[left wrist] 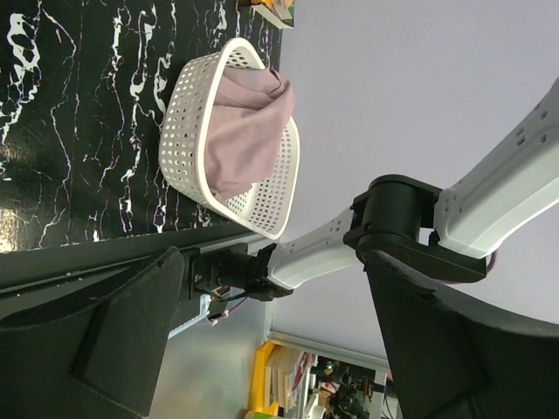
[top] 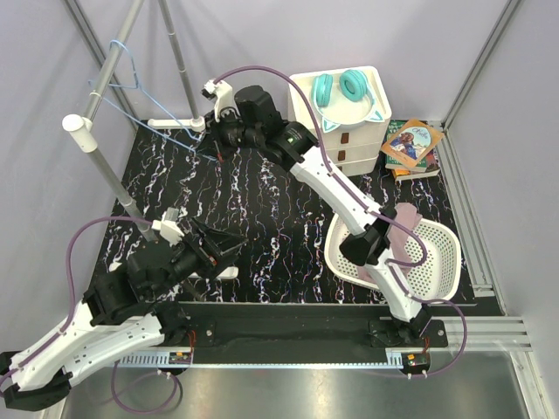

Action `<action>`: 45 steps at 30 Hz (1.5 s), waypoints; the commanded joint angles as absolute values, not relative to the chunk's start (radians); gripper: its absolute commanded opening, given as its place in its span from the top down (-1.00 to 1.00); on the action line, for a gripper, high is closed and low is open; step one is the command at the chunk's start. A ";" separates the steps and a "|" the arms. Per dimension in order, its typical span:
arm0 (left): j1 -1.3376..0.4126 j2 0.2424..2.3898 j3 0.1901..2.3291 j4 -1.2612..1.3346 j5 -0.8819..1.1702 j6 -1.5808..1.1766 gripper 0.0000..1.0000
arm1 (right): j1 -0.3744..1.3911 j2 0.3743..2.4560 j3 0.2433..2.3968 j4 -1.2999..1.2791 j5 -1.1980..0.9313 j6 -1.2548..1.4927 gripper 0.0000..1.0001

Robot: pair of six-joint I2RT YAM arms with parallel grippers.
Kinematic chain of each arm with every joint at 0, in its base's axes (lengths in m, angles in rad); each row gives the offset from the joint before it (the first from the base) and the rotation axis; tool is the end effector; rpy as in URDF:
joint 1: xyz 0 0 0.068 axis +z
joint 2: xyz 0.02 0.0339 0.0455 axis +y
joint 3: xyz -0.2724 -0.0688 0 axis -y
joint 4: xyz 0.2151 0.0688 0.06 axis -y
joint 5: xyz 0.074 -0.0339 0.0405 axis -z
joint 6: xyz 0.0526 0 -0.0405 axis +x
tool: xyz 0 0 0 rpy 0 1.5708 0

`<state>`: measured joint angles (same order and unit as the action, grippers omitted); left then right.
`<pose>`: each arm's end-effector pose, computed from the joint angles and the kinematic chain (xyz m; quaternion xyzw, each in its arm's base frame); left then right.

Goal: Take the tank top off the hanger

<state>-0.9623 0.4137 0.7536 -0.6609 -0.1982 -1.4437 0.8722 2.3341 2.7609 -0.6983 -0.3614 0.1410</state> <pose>0.0500 -0.0536 0.3117 -0.2486 0.7700 -0.5144 0.2842 0.3060 0.3933 0.4209 -0.3816 0.6927 0.4139 0.4509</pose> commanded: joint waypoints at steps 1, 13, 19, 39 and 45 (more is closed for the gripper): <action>-0.965 0.410 0.788 -0.646 -0.193 -1.456 -0.79 | 0.848 2.341 2.807 -0.632 -0.371 0.205 1.00; -0.965 0.465 0.810 -0.643 -0.183 -1.444 -0.80 | 0.784 2.220 2.714 -0.664 -0.267 0.307 -0.34; -0.965 0.512 0.815 -0.597 -0.160 -1.417 -0.81 | 0.772 2.097 2.654 -0.785 -0.218 0.316 -0.93; -0.965 0.787 0.804 -0.275 0.044 -1.315 -0.83 | 0.770 1.189 1.456 -0.841 0.034 0.678 -0.99; -0.965 0.776 0.681 -0.149 0.094 -1.380 -0.84 | 0.772 0.957 1.102 -0.755 -0.046 0.905 -0.99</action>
